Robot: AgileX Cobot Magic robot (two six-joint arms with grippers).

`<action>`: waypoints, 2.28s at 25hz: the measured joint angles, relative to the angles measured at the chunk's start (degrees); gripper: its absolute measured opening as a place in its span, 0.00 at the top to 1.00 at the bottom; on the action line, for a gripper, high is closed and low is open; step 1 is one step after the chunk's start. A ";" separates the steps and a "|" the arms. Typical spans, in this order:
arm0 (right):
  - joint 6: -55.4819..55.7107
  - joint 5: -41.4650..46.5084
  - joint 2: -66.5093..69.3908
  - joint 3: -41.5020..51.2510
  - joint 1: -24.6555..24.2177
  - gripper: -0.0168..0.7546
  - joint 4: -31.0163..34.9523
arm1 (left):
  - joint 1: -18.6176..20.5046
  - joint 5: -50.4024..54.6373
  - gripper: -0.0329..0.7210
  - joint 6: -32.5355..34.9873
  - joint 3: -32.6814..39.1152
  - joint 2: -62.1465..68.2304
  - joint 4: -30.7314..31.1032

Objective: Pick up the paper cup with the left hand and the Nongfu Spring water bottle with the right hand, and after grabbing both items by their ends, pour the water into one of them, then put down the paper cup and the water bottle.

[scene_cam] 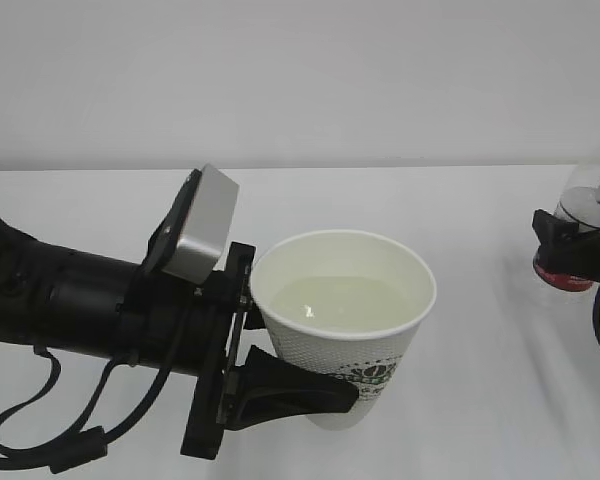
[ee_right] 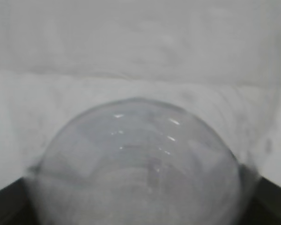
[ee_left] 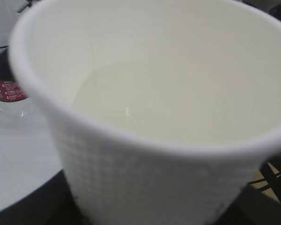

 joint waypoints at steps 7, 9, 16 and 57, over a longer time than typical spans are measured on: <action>0.29 -2.24 0.00 0.24 0.00 0.16 0.84 | 0.00 0.00 0.35 0.00 0.00 0.00 0.00; 0.42 -2.78 0.00 1.19 0.00 0.16 0.97 | 0.00 0.00 0.35 0.00 0.00 0.00 0.00; 2.67 -2.98 0.00 4.23 0.00 0.16 0.97 | 0.00 0.00 0.35 0.00 0.00 0.00 0.00; 5.45 -3.35 -17.46 19.02 0.00 0.21 -1.06 | 0.00 0.46 0.35 0.00 0.22 0.00 -6.83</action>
